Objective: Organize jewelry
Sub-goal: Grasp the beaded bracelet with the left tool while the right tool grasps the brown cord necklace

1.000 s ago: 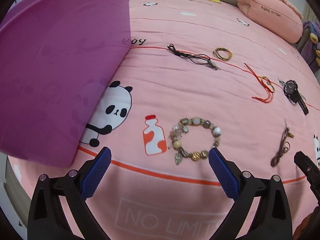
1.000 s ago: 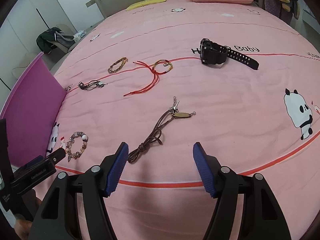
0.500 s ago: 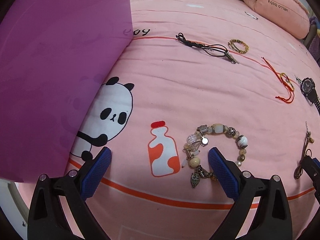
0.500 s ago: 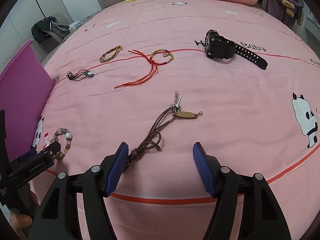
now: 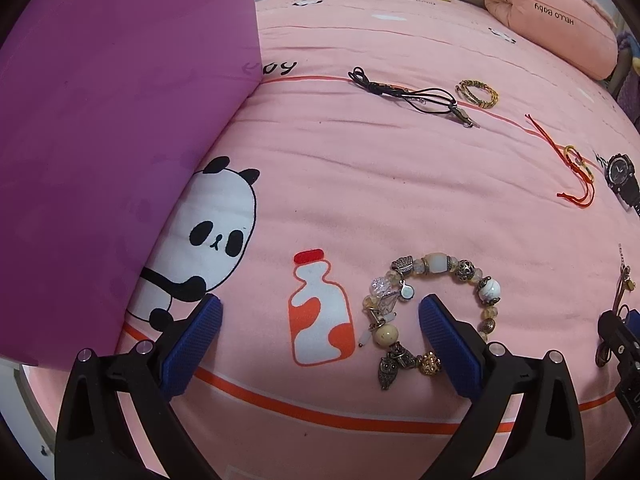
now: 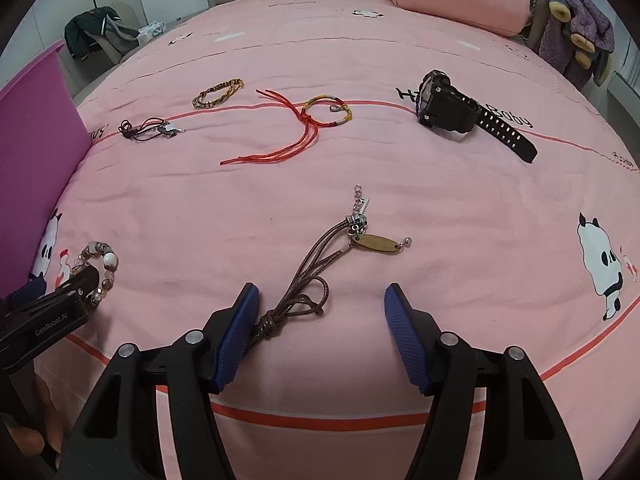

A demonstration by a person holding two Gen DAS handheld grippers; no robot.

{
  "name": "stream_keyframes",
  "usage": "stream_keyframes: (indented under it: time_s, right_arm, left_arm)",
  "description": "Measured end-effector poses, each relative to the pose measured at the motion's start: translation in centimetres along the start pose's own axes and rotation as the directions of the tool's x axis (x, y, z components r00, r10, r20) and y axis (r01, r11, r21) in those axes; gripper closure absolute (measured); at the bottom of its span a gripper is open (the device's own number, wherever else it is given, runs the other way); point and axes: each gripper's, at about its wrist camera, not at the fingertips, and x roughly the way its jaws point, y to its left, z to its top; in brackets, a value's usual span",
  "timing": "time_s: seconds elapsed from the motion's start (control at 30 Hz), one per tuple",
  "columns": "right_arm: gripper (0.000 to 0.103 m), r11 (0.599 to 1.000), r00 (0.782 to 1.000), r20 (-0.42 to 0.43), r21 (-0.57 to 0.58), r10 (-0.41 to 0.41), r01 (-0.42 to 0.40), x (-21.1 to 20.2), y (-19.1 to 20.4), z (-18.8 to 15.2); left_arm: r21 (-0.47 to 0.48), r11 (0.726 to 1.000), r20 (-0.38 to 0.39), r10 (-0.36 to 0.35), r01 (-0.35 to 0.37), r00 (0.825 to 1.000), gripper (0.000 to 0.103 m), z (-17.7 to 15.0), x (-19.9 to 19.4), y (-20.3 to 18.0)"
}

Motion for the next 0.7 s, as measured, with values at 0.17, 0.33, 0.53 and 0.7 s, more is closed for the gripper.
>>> stream_keyframes:
  time_s: [0.17, 0.33, 0.53, 0.7]
  right_arm:
    - [0.059, 0.999, 1.0, 0.011, -0.045, -0.029, 0.029, -0.1, 0.7, -0.4]
    - [0.086, 0.996, 1.0, 0.01, -0.082, -0.019, 0.02, 0.0, 1.4, -0.4]
    - [0.093, 0.997, 1.0, 0.001, -0.068, 0.027, -0.027, -0.3, 1.0, -0.1]
    - [0.093, 0.997, 0.997, 0.012, -0.037, 0.075, -0.074, -1.5, 0.1, -0.3]
  left_arm:
    - [0.005, 1.0, 0.009, -0.009, 0.009, 1.0, 0.022, -0.5, -0.7, -0.7]
    - [0.033, 0.999, 0.006, -0.035, 0.034, 0.999, 0.049, -0.7, -1.2, -2.0]
    - [0.032, 0.994, -0.014, -0.104, 0.105, 0.994, 0.092, -0.5, -1.8, -2.5]
    - [-0.017, 0.989, -0.046, -0.15, 0.15, 0.988, 0.093, -0.3, -2.3, -1.4]
